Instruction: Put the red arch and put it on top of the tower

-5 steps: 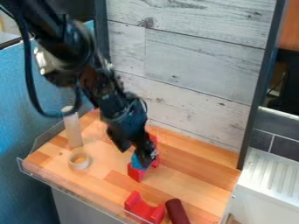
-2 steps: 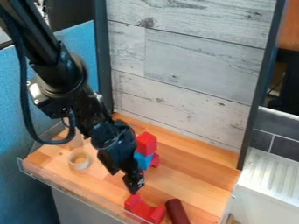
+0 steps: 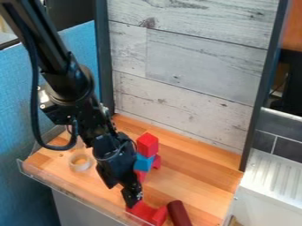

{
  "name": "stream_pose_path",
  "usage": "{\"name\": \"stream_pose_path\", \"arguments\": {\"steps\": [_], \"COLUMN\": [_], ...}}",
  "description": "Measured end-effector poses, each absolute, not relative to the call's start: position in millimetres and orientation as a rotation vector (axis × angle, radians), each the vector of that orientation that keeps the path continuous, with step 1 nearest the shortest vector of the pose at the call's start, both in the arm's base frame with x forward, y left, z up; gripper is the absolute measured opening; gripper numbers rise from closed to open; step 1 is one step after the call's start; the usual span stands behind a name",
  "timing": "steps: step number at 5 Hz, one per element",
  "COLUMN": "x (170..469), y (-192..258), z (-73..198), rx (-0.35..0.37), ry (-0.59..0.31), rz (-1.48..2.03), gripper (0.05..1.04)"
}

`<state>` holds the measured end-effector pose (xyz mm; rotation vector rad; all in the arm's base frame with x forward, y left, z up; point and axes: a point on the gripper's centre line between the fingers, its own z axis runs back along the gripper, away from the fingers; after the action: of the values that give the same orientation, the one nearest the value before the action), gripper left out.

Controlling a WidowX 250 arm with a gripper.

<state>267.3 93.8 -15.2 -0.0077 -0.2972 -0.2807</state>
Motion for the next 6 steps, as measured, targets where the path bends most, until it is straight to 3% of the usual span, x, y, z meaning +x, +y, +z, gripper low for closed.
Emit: {"name": "stream_pose_path", "arguments": {"steps": [4, 5, 6], "x": [277, 276, 281], "y": [80, 82, 82], "z": [-25, -35, -42], "rx": [-0.02, -0.001, 0.025], "ry": [-0.295, -0.272, -0.256], "rz": [-0.248, -0.247, -0.252], "gripper": [1.001, 0.922, 0.664]}}
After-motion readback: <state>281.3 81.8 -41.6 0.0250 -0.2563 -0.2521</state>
